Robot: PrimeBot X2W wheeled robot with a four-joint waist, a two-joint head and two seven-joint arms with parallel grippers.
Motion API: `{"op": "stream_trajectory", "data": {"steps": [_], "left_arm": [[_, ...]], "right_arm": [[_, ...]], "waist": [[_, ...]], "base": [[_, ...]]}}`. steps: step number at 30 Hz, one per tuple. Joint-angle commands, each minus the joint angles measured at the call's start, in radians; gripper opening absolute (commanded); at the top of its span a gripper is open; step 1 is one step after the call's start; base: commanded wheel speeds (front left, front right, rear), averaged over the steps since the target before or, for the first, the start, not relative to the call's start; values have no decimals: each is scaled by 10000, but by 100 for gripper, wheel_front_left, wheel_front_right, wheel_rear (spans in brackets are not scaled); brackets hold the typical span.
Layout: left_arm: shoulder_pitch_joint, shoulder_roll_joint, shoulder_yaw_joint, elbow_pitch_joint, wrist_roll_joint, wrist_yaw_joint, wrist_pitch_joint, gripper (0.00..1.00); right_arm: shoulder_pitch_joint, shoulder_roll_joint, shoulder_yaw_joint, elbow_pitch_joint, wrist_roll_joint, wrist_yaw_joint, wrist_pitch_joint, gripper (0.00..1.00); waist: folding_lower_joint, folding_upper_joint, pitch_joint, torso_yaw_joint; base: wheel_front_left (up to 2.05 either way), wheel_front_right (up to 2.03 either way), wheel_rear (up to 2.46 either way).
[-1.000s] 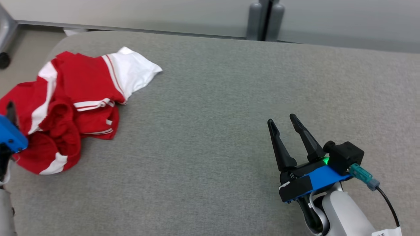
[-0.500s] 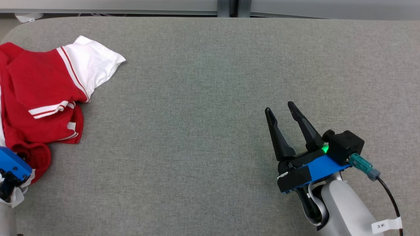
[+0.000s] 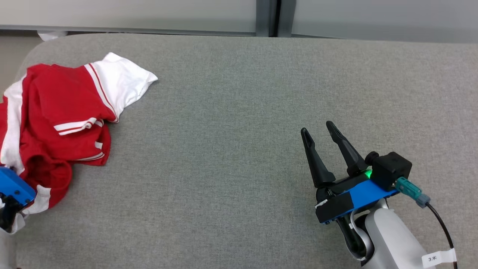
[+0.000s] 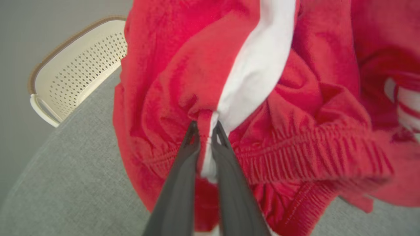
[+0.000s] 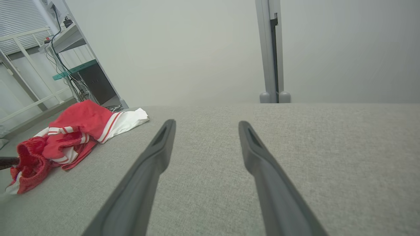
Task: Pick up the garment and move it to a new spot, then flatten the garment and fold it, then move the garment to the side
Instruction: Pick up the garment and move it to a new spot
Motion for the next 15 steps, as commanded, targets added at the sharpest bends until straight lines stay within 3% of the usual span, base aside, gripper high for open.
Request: {"op": "stream_trajectory", "data": {"steps": [1,10,15], "left_arm": [[-189,158,-102,5,76,-56,-174,0],[-575,852,-856,-482,520,-194,-896,0],[-891,1066,-1354,-1502,710,-226,-987,0]], "right_arm": [[130,-12,-4,4,64,4,-29,100],[623,107,-70,175,265,4,-29,100],[967,157,-94,219,365,4,-29,100]], "waist": [[0,1,-118,25],[0,1,-1231,245],[0,1,-1891,292]], "base": [[0,0,0],[0,0,0],[0,0,0]]}}
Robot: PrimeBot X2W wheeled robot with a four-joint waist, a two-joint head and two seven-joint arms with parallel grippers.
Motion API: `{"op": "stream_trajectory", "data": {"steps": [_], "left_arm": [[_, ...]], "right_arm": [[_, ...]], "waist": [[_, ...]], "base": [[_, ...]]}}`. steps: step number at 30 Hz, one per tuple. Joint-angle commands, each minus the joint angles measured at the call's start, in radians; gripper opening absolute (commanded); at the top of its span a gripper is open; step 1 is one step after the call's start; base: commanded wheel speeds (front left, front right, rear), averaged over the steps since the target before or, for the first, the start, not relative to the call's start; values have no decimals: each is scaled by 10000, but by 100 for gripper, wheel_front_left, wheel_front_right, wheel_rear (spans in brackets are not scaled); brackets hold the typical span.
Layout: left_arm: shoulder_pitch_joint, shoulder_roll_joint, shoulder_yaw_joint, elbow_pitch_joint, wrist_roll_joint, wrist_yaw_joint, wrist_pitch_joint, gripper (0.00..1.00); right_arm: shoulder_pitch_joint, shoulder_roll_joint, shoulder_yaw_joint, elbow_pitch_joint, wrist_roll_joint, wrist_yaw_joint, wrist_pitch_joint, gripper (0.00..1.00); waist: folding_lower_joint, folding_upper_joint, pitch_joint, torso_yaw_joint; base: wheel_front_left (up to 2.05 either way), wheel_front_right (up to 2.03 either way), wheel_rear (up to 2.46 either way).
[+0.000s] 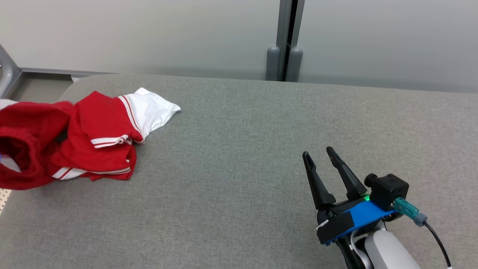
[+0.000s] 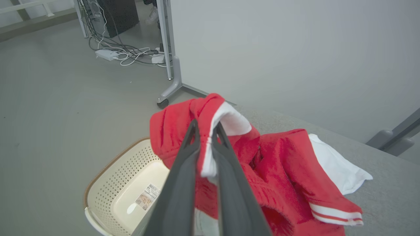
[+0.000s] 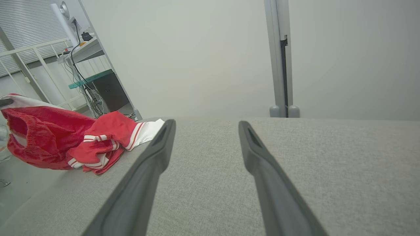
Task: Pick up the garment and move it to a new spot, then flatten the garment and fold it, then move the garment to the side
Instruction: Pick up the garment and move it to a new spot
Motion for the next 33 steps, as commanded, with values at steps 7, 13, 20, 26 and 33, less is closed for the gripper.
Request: {"op": "stream_trajectory", "data": {"steps": [7,13,20,26,33], "left_arm": [[-186,-57,-855,-2951,-169,-64,482,0],[307,-466,-1435,-6335,-654,-59,1675,0],[1025,-1598,-2067,-10011,-1698,103,2981,0],[2312,-2522,-3090,-11290,-2049,180,3171,0],[4341,-2696,-4425,-8795,-900,62,1230,0]], "right_arm": [[514,40,-68,34,155,4,-29,100],[654,50,-97,-47,159,3,-29,100],[650,48,-184,-155,137,5,-28,100],[645,48,-701,-452,-71,5,-29,100],[586,-7,-1150,-828,-296,5,-28,100]], "waist": [[2,2,-887,-385],[2,2,-1152,-1041],[2,2,-1139,-2076],[2,2,-972,-2877],[2,2,-588,-3595]], "base": [[0,0,0],[0,0,0],[0,0,0],[0,0,0],[0,0,0]]}}
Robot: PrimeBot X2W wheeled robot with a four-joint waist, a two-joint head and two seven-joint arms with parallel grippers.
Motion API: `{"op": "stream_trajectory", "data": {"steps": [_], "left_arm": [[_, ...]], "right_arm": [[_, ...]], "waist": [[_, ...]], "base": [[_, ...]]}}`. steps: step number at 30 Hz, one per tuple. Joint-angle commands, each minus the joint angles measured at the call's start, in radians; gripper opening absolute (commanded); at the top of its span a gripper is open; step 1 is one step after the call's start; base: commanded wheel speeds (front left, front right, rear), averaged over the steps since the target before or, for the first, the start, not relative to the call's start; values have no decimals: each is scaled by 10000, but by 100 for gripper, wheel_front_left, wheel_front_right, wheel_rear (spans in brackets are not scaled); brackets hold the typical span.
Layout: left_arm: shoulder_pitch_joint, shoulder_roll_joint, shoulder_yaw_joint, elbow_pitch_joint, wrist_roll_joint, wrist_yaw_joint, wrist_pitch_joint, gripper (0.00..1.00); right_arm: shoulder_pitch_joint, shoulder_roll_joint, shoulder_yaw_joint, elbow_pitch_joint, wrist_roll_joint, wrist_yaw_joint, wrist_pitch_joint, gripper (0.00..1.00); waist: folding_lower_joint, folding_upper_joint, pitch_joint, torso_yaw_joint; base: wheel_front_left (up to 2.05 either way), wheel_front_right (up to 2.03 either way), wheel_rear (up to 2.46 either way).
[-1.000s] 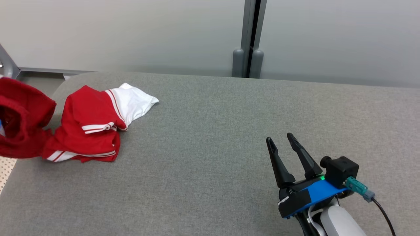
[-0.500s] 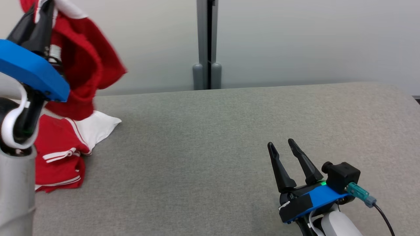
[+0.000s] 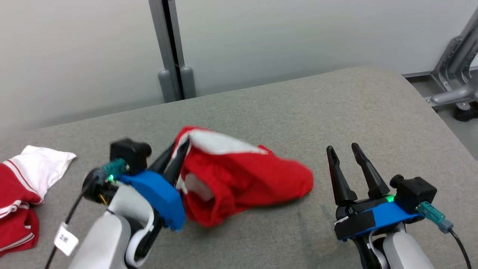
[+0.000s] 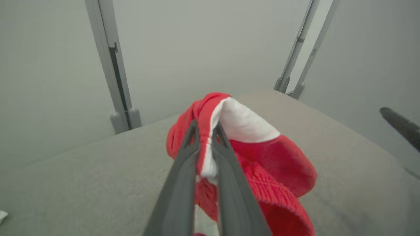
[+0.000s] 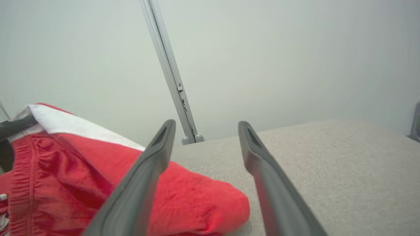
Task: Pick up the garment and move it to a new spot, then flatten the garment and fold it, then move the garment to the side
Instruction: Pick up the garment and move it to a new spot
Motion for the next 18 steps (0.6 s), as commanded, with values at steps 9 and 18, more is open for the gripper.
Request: {"op": "stream_trajectory", "data": {"steps": [9,18], "left_arm": [[420,160,-694,4447,741,-121,-2936,50],[-91,-220,-670,5762,8,-175,-4285,100]], "right_arm": [[-1,-148,101,-9,-57,5,-26,100],[63,-296,289,228,-51,5,-26,100]], "waist": [[0,0,252,-24],[0,0,-98,599]], "base": [[0,0,0],[0,0,0]]}}
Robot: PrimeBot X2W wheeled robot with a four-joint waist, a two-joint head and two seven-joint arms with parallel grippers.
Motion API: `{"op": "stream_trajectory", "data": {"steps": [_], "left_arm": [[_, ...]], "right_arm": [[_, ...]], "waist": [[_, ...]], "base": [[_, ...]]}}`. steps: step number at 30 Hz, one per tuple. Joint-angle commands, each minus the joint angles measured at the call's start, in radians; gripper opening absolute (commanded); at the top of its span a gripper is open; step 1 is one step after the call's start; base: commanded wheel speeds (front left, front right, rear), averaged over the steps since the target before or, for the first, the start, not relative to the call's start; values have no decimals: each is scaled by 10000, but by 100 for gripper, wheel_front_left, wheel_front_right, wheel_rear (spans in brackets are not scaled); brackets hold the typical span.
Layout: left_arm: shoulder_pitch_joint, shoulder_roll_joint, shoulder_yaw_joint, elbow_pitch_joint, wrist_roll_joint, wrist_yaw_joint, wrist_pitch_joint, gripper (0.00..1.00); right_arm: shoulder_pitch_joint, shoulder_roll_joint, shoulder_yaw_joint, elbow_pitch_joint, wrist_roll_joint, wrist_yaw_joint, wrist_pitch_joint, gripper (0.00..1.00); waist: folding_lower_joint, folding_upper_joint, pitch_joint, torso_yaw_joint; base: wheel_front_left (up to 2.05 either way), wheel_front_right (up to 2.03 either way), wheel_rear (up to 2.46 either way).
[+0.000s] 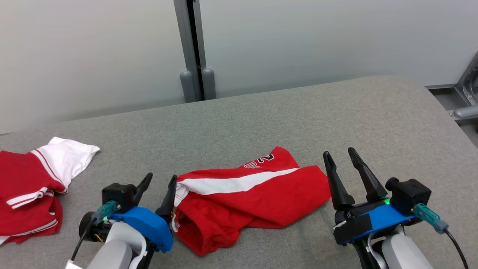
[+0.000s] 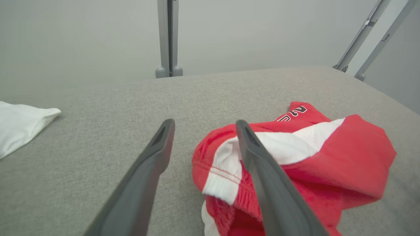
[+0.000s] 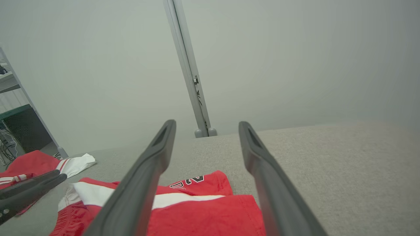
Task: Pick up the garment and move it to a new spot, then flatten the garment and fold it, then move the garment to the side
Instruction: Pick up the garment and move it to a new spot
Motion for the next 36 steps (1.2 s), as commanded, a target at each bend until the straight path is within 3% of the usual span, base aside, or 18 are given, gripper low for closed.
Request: {"op": "stream_trajectory", "data": {"steps": [1,5,11,19,22,27,36], "left_arm": [[-173,92,86,-46,-94,-64,-135,100],[-204,458,600,-585,-435,146,-618,100],[594,755,1545,-2175,-381,1248,-1154,100],[2259,421,2352,-4184,250,2025,-1305,100],[2867,102,2683,-4436,659,2022,-1311,100],[3068,-437,3075,-4214,943,1601,-1314,100],[2856,-826,3614,-4028,1537,1070,-1316,100]], "right_arm": [[68,-77,0,25,-21,5,-27,100],[66,-162,-99,-3,36,5,-26,100],[208,-287,-358,-124,82,5,-27,100],[483,-449,-401,-176,75,5,-26,100],[640,-392,-480,-131,179,5,-26,100],[580,-380,-416,-2,219,5,-26,100],[354,-474,-398,-63,184,5,-27,100]], "waist": [[1,-2,-45,50],[1,-2,-206,262],[1,-2,-384,458],[1,-2,-435,477],[1,-2,-406,522],[1,-2,-344,543],[1,-2,-305,616]], "base": [[0,0,0],[0,0,0],[0,0,0],[0,0,0],[0,0,0],[0,0,0],[0,0,0]]}}
